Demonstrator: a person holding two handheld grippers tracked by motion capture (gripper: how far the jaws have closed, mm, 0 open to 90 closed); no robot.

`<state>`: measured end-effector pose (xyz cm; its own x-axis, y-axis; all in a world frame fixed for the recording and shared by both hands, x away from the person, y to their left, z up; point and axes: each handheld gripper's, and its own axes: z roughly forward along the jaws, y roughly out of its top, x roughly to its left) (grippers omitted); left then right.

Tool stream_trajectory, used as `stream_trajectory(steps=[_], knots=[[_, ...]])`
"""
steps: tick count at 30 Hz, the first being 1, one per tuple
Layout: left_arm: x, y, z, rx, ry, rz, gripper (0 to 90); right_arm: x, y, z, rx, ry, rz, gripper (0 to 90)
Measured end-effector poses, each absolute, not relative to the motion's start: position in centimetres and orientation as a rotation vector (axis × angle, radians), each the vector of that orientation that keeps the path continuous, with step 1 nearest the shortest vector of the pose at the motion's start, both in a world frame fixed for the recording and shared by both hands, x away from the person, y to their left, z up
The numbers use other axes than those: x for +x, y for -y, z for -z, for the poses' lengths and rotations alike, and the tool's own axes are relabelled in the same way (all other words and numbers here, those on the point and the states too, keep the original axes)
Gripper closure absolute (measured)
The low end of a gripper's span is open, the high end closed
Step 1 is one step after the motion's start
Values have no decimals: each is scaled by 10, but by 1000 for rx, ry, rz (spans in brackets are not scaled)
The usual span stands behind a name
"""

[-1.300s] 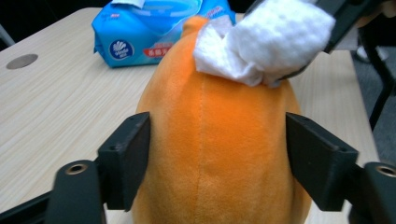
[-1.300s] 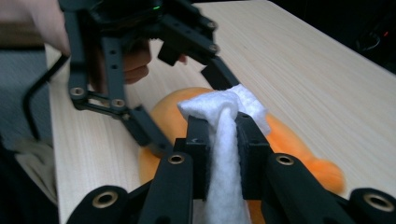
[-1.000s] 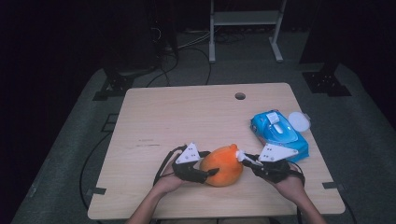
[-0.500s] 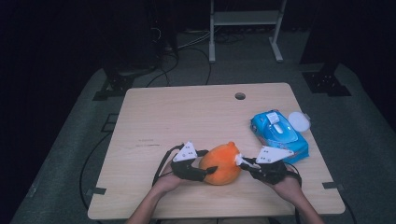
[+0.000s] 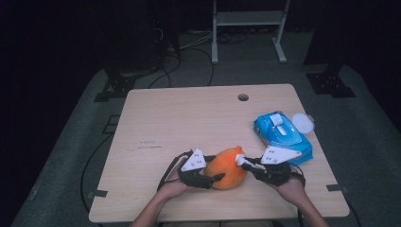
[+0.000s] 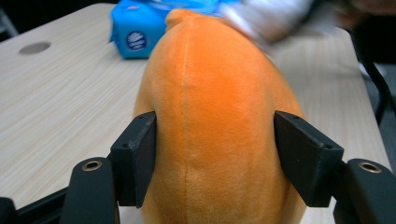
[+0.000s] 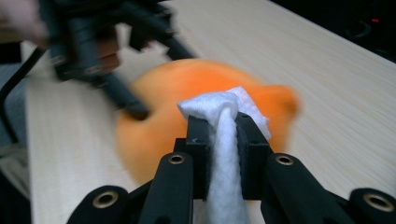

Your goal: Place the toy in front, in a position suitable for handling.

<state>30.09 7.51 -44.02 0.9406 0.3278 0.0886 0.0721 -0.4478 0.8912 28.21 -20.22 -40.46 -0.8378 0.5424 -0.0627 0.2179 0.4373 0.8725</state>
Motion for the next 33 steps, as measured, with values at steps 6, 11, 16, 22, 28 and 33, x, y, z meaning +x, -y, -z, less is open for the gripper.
stream_trajectory(steps=[6, 11, 16, 22, 28, 33], knots=[[291, -64, 439, 2052, -186, -316, 328, 293, 228, 408, 780, -2327, -1373, 773], [290, -65, 440, 2055, -163, -299, 313, 284, 215, 398, 680, -2339, -1401, 773], [301, -71, 435, 2015, -256, -220, 210, 288, 220, 405, 697, -2374, -1342, 773], [288, -58, 440, 2051, -139, -259, 300, 281, 213, 392, 638, -2387, -1450, 773], [286, -59, 439, 2064, -130, -275, 303, 282, 208, 394, 582, -2434, -1369, 773], [292, -56, 438, 2009, -196, -202, 212, 290, 234, 401, 690, -2425, -1341, 773]])
